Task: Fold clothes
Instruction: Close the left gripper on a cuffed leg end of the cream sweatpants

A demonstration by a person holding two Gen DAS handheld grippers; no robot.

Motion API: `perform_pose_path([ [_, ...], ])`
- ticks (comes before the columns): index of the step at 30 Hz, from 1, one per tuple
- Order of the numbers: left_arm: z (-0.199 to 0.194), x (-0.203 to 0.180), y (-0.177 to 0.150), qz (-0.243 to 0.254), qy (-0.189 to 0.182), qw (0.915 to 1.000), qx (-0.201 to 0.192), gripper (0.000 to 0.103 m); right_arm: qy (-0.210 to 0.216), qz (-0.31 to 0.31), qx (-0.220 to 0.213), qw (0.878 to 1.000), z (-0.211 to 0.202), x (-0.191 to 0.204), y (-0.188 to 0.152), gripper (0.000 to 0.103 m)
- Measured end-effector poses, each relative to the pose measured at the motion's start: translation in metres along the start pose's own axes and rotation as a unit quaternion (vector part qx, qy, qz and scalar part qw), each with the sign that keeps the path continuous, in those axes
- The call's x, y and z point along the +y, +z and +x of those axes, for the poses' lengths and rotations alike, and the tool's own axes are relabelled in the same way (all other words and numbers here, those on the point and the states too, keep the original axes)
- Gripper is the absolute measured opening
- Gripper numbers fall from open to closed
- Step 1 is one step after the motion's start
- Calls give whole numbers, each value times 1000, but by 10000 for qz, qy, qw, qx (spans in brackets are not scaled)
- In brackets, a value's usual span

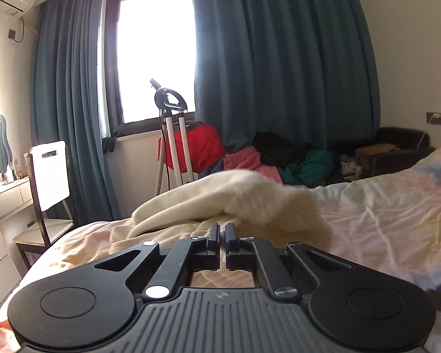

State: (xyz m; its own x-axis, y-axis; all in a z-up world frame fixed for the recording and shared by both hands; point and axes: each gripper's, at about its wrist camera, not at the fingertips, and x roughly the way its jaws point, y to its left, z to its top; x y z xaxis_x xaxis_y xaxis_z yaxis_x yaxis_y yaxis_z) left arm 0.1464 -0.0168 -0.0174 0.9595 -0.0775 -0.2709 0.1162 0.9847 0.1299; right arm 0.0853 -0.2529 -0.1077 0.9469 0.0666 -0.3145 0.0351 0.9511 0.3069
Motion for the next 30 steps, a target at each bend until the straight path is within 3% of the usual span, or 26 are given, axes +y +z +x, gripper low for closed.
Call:
perform_pose_path([
  [6,-88,47,-14,-19,2,9996,287,0,418,-293,-118,9986,-35,20,3,28],
  [12,-103,63,-43,362,-161,9940,1021,1,654,-822,1,9945,-53,47,-4,28],
  [15,-94,55,-58,844,-184,9900,1114,13,536,-958,142,9939,-51,55,-8,28],
  [17,-84,42,-65,1063,-365,9872,1135,32,482,-970,151,9940,-51,56,-7,28],
  [19,-74,28,-72,1325,-458,9837,1128,59,459,-993,118,9939,-52,57,-7,28],
  [20,-70,21,-76,1483,-444,9817,1110,64,446,-1001,107,9939,-52,57,-7,28],
  [24,-44,-1,-93,2044,-230,9733,1016,70,381,-945,192,9946,-47,55,-9,28],
  [26,-26,-6,-101,2251,153,9696,944,71,383,-894,250,9949,-41,53,-11,28],
  [28,-5,-2,-103,2156,515,9703,965,71,359,-874,308,9951,-37,50,-13,29],
  [30,2,10,-94,1836,599,9772,883,71,334,-840,362,9952,-34,48,-15,29],
])
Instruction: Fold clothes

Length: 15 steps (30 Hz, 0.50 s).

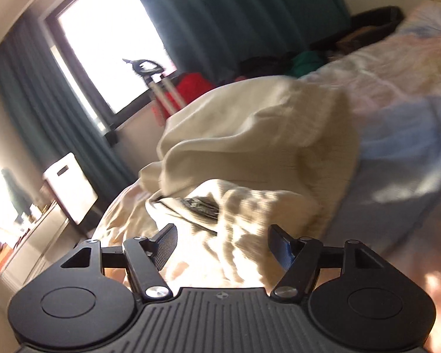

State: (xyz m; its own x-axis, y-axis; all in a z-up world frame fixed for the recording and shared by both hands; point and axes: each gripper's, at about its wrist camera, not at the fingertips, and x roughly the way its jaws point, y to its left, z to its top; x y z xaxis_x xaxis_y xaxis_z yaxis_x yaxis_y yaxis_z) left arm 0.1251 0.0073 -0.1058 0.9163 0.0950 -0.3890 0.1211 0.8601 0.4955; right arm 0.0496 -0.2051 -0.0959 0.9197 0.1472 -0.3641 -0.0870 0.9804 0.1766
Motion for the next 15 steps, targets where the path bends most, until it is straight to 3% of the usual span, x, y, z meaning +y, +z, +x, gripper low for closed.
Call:
perform_pose_path([
  [2,6,14,6,-350,47,9994,-61,69,6,50,62,10000,3,-2,-2,29],
  [4,11,29,11,-700,94,9974,-121,53,6,-33,104,9999,6,0,-3,29],
  [5,9,39,15,-988,104,9950,-140,50,13,-106,117,9999,8,1,-4,31],
  [7,1,68,22,-1779,144,9839,-123,44,27,-254,144,9996,12,4,-6,33],
  [11,-10,123,23,-2994,303,9536,-43,40,139,-630,206,9977,19,18,-9,49],
  [15,-7,155,9,-3315,641,9406,367,40,120,-1099,299,9934,34,34,0,50],
])
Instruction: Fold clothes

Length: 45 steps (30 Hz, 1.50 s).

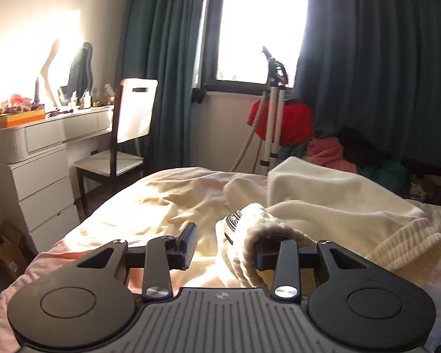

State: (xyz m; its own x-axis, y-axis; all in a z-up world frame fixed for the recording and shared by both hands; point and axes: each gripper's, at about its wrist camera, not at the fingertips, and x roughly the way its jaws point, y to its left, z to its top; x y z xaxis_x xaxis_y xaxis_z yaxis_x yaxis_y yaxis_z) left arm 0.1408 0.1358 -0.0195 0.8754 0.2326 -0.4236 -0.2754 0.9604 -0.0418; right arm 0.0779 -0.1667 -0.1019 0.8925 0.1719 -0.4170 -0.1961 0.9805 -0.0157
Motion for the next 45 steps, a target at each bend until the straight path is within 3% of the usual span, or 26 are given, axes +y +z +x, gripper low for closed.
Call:
perform_pose_path([
  [7,21,37,-9,-423,96,9972,607,40,-34,-384,-246,9990,28,22,44,50],
  [10,25,46,-12,-533,76,9964,648,42,-17,-1109,-101,9938,55,48,52,50],
  [13,32,52,-16,-740,24,9939,814,42,2,-1353,349,9902,83,62,55,49],
  [17,41,61,-20,-1116,-193,9884,1012,43,-214,-1316,205,9909,94,67,60,49],
  [21,44,65,-24,-1243,-367,9874,906,44,-494,-1095,64,9927,90,64,65,26],
  [22,42,64,-24,-1144,-389,9897,773,44,-471,-1017,-27,9937,82,63,67,24],
  [23,40,63,-24,-1045,-412,9916,639,44,-443,-975,-97,9942,72,63,69,12],
  [27,34,72,-19,-1327,-726,9878,384,42,-259,-1042,-322,9937,23,57,72,12],
  [29,30,77,-16,-1440,-915,9849,279,34,-134,-1011,-358,9941,-3,51,73,12],
  [30,27,79,-14,-1451,-1019,9839,234,24,-85,-968,-346,9947,-16,47,72,12],
  [31,24,80,-13,-1482,-1148,9820,239,18,-20,-882,-287,9957,-26,44,69,12],
  [36,-8,87,-3,-1517,-1371,9785,276,14,523,-403,323,9973,-61,34,32,13],
  [41,-9,89,-12,-910,-1234,9834,971,14,942,194,938,9909,-56,41,-10,17],
  [44,10,100,-28,-789,-989,9768,1727,17,1151,441,1094,9863,-51,41,-14,23],
  [45,15,104,-33,-775,-911,9734,1953,23,1175,398,1102,9861,-50,41,-13,24],
])
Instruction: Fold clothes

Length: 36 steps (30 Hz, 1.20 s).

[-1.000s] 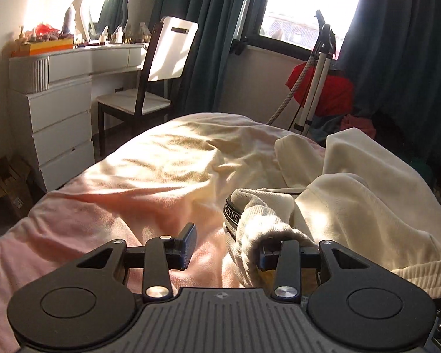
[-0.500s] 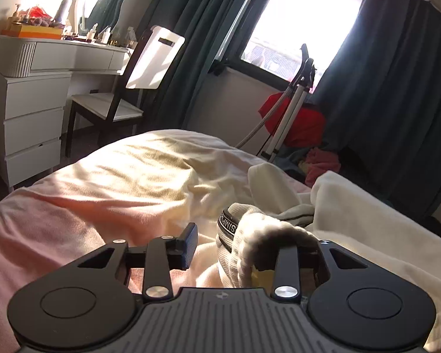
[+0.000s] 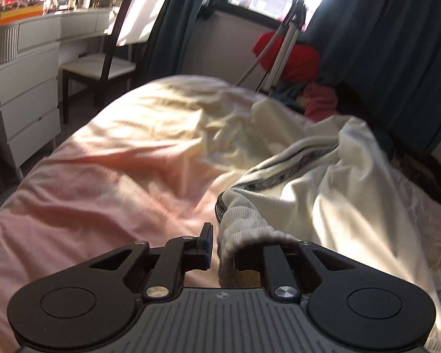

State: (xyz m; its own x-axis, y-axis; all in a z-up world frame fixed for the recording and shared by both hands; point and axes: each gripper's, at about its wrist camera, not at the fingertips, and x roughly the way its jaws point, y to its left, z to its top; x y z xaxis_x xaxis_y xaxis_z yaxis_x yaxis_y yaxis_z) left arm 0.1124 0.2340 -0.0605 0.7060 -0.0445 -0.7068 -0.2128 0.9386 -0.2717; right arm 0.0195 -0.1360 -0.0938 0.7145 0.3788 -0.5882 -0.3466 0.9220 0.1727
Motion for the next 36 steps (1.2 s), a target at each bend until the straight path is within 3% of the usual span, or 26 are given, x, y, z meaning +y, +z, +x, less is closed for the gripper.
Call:
perform_pose_path([
  [3,-8,7,-3,-115,116,9998,59,41,189,176,135,9996,-3,-5,1,33],
  [6,-25,5,-5,-375,161,9991,137,50,639,593,342,9956,-12,-19,-1,43],
  [9,-47,5,-12,-730,357,9966,100,80,1106,867,318,9896,-26,-27,-2,63],
  [12,-66,12,-17,-1242,43,9922,-86,83,1280,1123,111,9853,-40,-34,4,65],
  [15,-76,18,-15,-1728,-342,9838,-344,91,1148,1673,4,9792,-37,-52,5,65],
  [18,-77,15,-11,-2058,-618,9745,-647,96,1112,2362,86,9653,-23,-76,-3,65],
  [20,-66,12,-8,-2101,-881,9721,-550,96,1256,2869,151,9496,-11,-90,-10,65],
  [23,-41,9,-9,-2254,-947,9693,-258,96,1666,3544,188,9199,6,-104,-19,65],
  [26,-15,6,-10,-2182,-616,9739,-1,94,1893,3780,203,9060,28,-105,-20,65],
  [30,17,12,-14,-2261,-573,9718,360,78,1981,3508,383,9145,50,-94,-17,62],
  [31,24,15,-15,-2308,-549,9704,457,72,1975,3472,434,9157,53,-92,-19,58],
  [33,31,14,-19,-2250,-449,9720,515,58,1916,3505,586,9149,58,-90,-24,40],
  [34,33,12,-20,-2169,-366,9741,517,49,1852,3524,621,9152,58,-90,-26,39],
  [36,33,8,-20,-2067,-363,9765,488,43,1713,3574,599,9162,55,-89,-26,34],
])
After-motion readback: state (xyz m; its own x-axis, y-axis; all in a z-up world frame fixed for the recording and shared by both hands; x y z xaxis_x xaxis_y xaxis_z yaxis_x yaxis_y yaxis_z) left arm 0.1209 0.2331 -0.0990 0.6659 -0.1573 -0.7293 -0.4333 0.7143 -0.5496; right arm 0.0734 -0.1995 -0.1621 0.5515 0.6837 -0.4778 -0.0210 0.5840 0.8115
